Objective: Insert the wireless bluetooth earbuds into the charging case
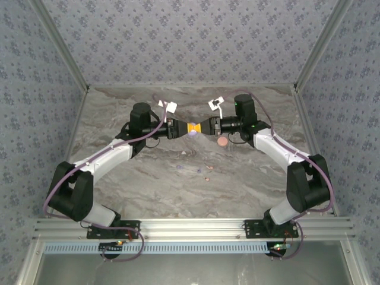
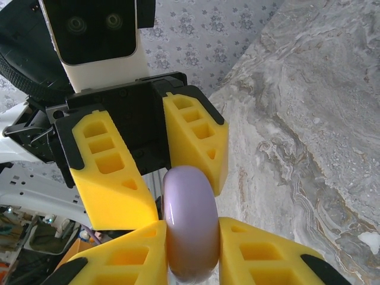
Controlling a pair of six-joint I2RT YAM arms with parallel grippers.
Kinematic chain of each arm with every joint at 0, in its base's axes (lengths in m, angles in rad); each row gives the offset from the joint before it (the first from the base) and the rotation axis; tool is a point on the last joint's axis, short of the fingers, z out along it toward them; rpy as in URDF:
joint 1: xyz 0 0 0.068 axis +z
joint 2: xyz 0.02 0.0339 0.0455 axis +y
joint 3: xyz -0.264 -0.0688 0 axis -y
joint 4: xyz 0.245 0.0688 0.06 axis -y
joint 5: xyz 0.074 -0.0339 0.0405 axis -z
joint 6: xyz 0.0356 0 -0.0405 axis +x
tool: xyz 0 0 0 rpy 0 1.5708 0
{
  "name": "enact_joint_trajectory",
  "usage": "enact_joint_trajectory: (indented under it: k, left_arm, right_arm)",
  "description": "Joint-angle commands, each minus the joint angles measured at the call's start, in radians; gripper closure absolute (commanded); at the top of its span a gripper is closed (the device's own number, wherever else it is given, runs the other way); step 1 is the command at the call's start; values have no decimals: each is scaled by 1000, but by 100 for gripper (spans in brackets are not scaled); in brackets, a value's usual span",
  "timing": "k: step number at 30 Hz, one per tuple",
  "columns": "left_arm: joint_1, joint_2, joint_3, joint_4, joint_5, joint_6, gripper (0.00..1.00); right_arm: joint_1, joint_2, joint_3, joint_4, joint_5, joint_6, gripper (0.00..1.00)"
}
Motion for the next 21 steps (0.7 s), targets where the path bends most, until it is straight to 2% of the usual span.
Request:
enact_joint_trajectory:
  k: [1,10,21]
  left_arm:
    - [-4,-32,7,11,-5,18,63]
    - [-8,-28,-11,20,25,12,57]
    - [-31,-8,7,27,44,13,58]
  right_arm:
    - [-15,-25,8,14,-4,16,76]
    - [-27,-48,10,16,-6,25,76]
    - [-14,-46,13,24,-9,31,75]
